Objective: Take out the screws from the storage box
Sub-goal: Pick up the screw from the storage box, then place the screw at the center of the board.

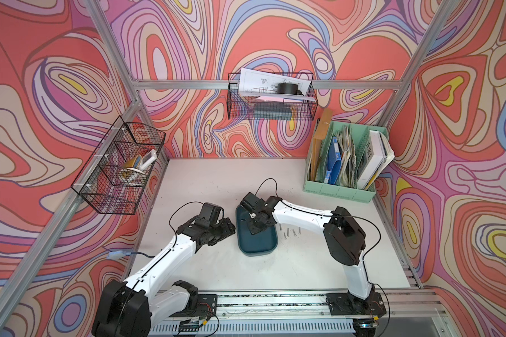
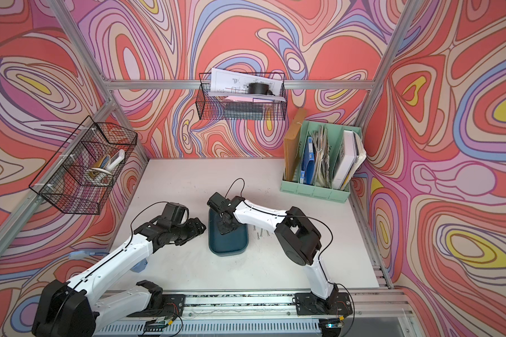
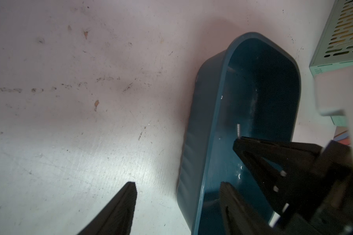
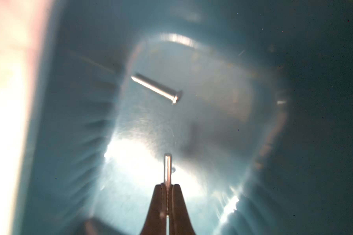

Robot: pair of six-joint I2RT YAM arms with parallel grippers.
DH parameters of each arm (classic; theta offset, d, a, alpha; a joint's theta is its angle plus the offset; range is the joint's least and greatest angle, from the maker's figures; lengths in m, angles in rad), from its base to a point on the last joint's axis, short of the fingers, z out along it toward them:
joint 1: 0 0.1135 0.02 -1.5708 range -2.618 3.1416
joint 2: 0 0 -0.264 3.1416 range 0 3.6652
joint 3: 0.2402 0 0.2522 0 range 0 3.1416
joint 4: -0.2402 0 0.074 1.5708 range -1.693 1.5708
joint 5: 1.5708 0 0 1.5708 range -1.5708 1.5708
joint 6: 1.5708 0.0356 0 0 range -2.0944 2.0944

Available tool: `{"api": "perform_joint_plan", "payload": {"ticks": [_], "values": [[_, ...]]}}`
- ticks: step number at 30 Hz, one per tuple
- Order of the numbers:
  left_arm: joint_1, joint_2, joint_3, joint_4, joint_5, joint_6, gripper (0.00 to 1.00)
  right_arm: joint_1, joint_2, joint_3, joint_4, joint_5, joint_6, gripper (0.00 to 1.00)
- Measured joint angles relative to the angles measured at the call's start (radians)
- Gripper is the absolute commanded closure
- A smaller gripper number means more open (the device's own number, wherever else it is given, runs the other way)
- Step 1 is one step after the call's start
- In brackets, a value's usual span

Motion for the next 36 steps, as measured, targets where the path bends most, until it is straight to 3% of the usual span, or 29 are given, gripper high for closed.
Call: {"api": "perform_joint_plan", "payload": {"ticks": [9,19,26,36], "values": [[0.0,-0.012,0.0,-0.001,-0.001,0.006,0.29,-0.031,-0.145,-0.026,-0.039,0.066,0.027,1.0],[0.0,-0.009,0.0,0.0,0.003,0.019,0.31,-0.261,-0.437,-0.343,-0.074,0.122,0.057,1.0],[0.0,0.003,0.0,0.0,0.015,0.029,0.31,-0.372,-0.414,-0.55,-0.031,0.091,0.071,1.0],[0.0,0.003,0.0,0.0,0.023,0.029,0.31,-0.389,-0.312,-0.596,0.065,0.044,0.087,0.97]]}}
